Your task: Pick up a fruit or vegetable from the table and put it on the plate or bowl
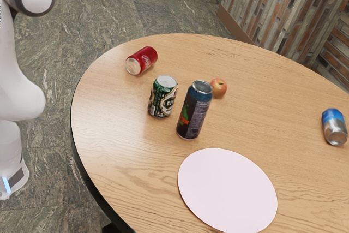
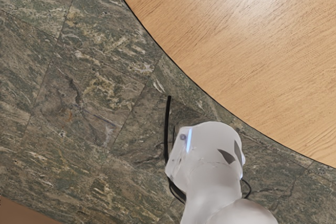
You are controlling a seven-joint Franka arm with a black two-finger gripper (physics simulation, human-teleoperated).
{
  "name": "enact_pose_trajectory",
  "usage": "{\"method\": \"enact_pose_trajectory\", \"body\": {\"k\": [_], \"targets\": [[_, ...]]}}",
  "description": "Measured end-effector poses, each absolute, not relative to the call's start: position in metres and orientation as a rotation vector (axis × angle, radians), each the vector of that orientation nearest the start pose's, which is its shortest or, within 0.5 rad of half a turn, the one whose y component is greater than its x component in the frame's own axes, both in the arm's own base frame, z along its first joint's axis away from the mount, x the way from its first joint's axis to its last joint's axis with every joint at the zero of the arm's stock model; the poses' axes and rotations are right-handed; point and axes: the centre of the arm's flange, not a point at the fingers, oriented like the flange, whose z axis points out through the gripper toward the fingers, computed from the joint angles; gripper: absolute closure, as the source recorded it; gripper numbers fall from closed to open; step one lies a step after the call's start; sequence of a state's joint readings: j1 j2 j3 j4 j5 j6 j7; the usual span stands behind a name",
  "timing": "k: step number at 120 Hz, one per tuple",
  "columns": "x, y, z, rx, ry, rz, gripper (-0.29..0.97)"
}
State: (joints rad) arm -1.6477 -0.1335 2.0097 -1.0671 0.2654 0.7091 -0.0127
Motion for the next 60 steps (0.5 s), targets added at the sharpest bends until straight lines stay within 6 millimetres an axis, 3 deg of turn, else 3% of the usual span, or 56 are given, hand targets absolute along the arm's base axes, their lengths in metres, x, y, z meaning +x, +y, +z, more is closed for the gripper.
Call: {"method": "enact_pose_trajectory", "body": {"k": [33, 40, 45, 54, 60], "targets": [[0.411, 0.258, 0.757, -2.908, -0.799, 0.334, 0.02], [0.409, 0.236, 0.796, -2.902, -0.764, 0.15, 0.02], [0.424, 0.209, 0.807, -2.944, -0.646, 0.048, 0.02], [0.475, 0.177, 0.765, -3.056, -0.418, 0.048, 0.02], [0.502, 0.178, 0.731, -3.144, -0.31, 0.054, 0.02]]}}
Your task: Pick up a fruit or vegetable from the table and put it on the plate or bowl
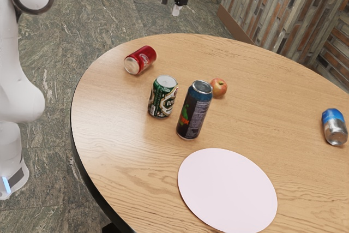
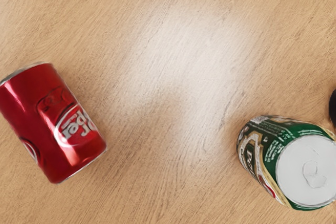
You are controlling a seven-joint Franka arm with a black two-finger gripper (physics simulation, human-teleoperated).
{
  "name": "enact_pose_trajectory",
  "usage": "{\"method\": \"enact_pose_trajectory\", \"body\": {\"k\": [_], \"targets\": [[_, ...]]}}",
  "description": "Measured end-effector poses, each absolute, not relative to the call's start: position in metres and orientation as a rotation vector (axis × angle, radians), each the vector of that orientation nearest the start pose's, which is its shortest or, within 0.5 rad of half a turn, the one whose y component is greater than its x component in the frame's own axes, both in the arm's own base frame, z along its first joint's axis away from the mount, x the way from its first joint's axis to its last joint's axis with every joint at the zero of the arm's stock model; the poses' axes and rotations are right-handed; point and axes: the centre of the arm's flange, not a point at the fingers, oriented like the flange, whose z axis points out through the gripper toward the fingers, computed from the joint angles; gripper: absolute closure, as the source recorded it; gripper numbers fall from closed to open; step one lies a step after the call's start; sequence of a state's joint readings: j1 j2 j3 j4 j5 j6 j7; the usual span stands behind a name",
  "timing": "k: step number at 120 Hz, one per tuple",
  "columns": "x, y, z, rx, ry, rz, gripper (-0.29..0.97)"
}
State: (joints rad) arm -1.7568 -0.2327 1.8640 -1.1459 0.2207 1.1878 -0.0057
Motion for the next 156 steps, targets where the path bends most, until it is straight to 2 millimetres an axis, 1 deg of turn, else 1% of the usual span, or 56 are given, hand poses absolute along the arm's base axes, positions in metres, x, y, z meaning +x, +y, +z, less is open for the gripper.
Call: {"method": "enact_pose_trajectory", "body": {"k": [7, 12, 15, 23, 29, 31, 36, 41, 50, 54, 57, 63, 77, 85, 92, 100, 107, 116, 125, 130, 140, 148, 156], "targets": [[0.521, 0.192, 0.7, -3.214, -0.249, 0.054, 0.02], [0.535, 0.191, 0.682, -3.243, -0.177, 0.051, 0.02], [0.545, 0.184, 0.675, -3.25, -0.119, 0.035, 0.02], [0.567, 0.164, 0.667, -3.269, 0.041, -0.06, 0.02], [0.59, 0.152, 0.649, -3.311, 0.202, -0.138, 0.02], [0.597, 0.145, 0.643, -3.311, 0.253, -0.155, 0.02], [0.611, 0.129, 0.622, -3.285, 0.355, -0.161, 0.02], [0.624, 0.12, 0.597, -3.246, 0.424, -0.15, 0.02], [0.646, 0.117, 0.546, -3.153, 0.473, -0.084, 0.02], [0.653, 0.115, 0.531, -3.109, 0.49, -0.065, 0.02], [0.657, 0.113, 0.523, -3.078, 0.501, -0.056, 0.02], [0.664, 0.108, 0.517, -3.032, 0.528, -0.061, 0.02], [0.671, 0.104, 0.515, -2.985, 0.57, -0.102, 0.02], [0.675, 0.109, 0.515, -2.983, 0.569, -0.136, 0.02], [0.685, 0.115, 0.514, -3.009, 0.565, -0.186, 0.02], [0.693, 0.119, 0.508, -3.031, 0.566, -0.215, 0.02], [0.696, 0.122, 0.505, -3.027, 0.559, -0.219, 0.02], [0.699, 0.131, 0.502, -3.029, 0.537, -0.225, 0.02], [0.706, 0.14, 0.49, -3.062, 0.527, -0.232, 0.02], [0.709, 0.142, 0.481, -3.08, 0.528, -0.231, 0.02], [0.714, 0.146, 0.47, -3.11, 0.527, -0.243, 0.02], [0.719, 0.143, 0.462, -3.121, 0.537, -0.254, 0.02], [0.722, 0.145, 0.456, -3.123, 0.534, -0.263, 0.02]]}}
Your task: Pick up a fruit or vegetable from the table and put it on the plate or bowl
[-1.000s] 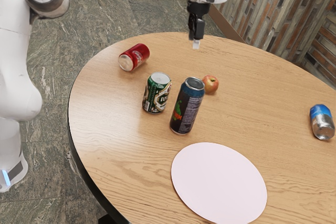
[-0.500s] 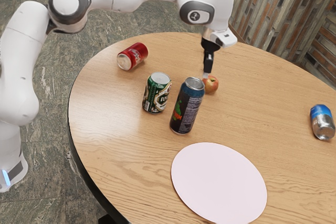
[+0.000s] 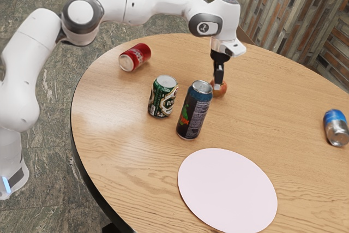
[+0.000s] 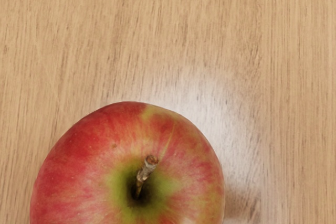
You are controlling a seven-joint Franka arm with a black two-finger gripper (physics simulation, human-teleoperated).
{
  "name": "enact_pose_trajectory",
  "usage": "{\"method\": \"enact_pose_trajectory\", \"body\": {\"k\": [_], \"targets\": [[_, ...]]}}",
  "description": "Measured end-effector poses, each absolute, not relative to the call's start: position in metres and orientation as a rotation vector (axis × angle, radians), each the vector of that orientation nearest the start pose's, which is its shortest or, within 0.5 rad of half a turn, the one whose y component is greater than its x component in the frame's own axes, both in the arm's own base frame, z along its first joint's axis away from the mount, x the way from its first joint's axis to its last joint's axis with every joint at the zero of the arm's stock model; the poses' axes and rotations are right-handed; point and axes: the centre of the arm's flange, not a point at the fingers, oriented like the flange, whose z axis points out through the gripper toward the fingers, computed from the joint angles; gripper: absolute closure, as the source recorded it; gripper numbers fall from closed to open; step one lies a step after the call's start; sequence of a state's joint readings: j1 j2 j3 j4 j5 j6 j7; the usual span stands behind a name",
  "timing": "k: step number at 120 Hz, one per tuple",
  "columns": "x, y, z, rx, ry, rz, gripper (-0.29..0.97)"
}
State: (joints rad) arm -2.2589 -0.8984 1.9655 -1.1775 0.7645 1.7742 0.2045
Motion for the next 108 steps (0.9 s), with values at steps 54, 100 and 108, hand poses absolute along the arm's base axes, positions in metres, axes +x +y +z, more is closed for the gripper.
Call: {"method": "enact_pose_trajectory", "body": {"k": [54, 100, 108], "targets": [[0.74, 0.166, 0.42, -3.137, 0.466, -0.33, 0.09], [0.619, 0.029, 0.686, -2.878, 0.559, -0.195, 0.42], [0.587, -0.001, 0.714, -2.842, 0.543, -0.162, 0.43]]}}
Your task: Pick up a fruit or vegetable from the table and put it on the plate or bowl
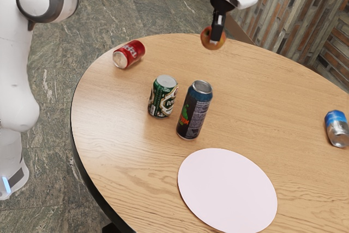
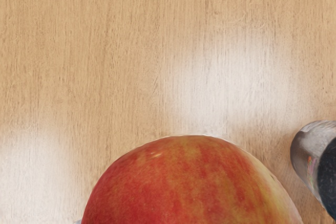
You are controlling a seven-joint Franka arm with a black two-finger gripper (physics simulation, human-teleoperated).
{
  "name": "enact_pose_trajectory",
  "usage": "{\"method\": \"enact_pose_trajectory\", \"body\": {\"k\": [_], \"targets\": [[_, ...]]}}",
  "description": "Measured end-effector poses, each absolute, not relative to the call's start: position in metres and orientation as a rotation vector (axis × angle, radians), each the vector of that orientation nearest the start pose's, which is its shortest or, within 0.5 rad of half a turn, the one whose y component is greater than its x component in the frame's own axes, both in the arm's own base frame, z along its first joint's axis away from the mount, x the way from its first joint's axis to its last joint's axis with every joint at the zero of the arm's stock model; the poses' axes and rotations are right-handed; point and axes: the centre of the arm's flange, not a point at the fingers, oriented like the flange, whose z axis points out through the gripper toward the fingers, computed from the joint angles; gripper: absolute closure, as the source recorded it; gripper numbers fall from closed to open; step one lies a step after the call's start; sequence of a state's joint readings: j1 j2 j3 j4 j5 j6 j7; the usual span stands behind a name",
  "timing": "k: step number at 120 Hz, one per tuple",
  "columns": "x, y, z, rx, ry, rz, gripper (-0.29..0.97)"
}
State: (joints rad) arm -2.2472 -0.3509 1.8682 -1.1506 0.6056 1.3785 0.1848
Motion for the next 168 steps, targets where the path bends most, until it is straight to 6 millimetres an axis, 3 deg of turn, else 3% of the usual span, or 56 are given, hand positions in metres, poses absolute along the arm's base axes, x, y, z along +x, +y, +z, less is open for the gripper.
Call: {"method": "enact_pose_trajectory", "body": {"k": [14, 22, 36, 41, 46, 51, 57, 79, 86, 93, 105, 118, 125, 134, 140, 154, 168], "targets": [[0.528, -0.067, 0.733, -2.79, 0.506, -0.09, 0.44], [0.506, -0.129, 0.733, -2.768, 0.567, -0.084, 0.44], [0.462, -0.244, 0.727, -2.743, 0.828, -0.103, 0.44], [0.445, -0.274, 0.725, -2.731, 0.906, -0.109, 0.44], [0.434, -0.292, 0.724, -2.724, 0.952, -0.113, 0.44], [0.433, -0.297, 0.722, -2.727, 0.956, -0.118, 0.44], [0.444, -0.285, 0.718, -2.747, 0.906, -0.123, 0.4], [0.516, -0.169, 0.712, -2.92, 0.659, -0.166, 0.42], [0.535, -0.152, 0.698, -2.952, 0.648, -0.152, 0.44], [0.536, -0.167, 0.694, -2.944, 0.69, -0.163, 0.45], [0.519, -0.2, 0.703, -2.883, 0.718, -0.208, 0.42], [0.495, -0.215, 0.717, -2.804, 0.622, -0.243, 0.38], [0.48, -0.226, 0.723, -2.765, 0.561, -0.258, 0.42], [0.474, -0.241, 0.724, -2.691, 0.438, -0.274, 0.44], [0.48, -0.263, 0.715, -2.645, 0.389, -0.274, 0.43], [0.497, -0.33, 0.663, -2.577, 0.441, -0.232, 0.43], [0.501, -0.35, 0.639, -2.63, 0.499, -0.199, 0.37]]}}
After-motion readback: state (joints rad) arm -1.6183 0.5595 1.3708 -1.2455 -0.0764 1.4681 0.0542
